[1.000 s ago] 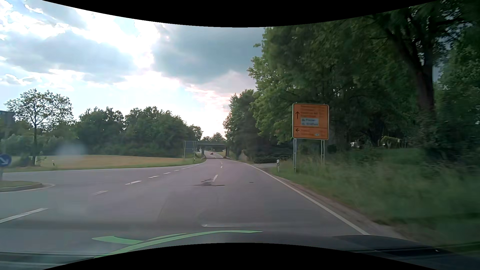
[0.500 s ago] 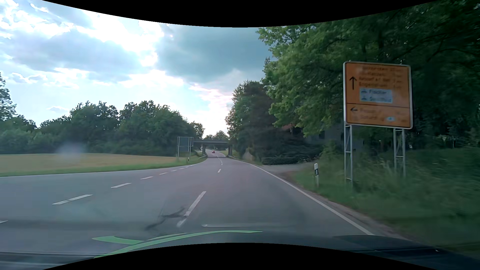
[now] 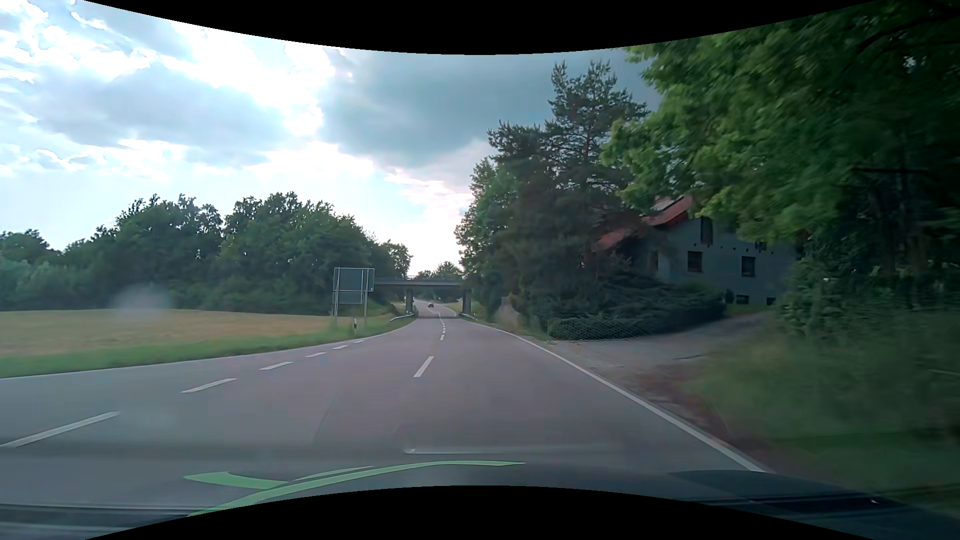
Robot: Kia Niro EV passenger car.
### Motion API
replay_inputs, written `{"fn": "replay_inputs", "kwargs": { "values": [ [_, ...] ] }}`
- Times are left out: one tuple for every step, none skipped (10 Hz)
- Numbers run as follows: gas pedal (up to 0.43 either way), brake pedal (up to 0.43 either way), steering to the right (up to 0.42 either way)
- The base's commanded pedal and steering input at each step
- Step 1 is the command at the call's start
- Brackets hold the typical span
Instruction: Follow the waypoints while adhering to traffic rules and regulations
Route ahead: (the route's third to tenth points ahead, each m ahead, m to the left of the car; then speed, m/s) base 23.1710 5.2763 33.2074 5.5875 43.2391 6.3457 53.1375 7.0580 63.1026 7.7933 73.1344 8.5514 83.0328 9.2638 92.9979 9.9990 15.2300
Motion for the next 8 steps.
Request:
{"fn": "replay_inputs", "kwargs": {
  "values": [
    [0.059,0.000,-0.009],
    [0.059,0.000,-0.009],
    [0.059,0.000,-0.009],
    [0.059,0.000,-0.008],
    [0.059,0.000,-0.008],
    [0.059,0.000,-0.007],
    [0.059,0.000,-0.007],
    [0.059,0.000,-0.006]
  ]
}}
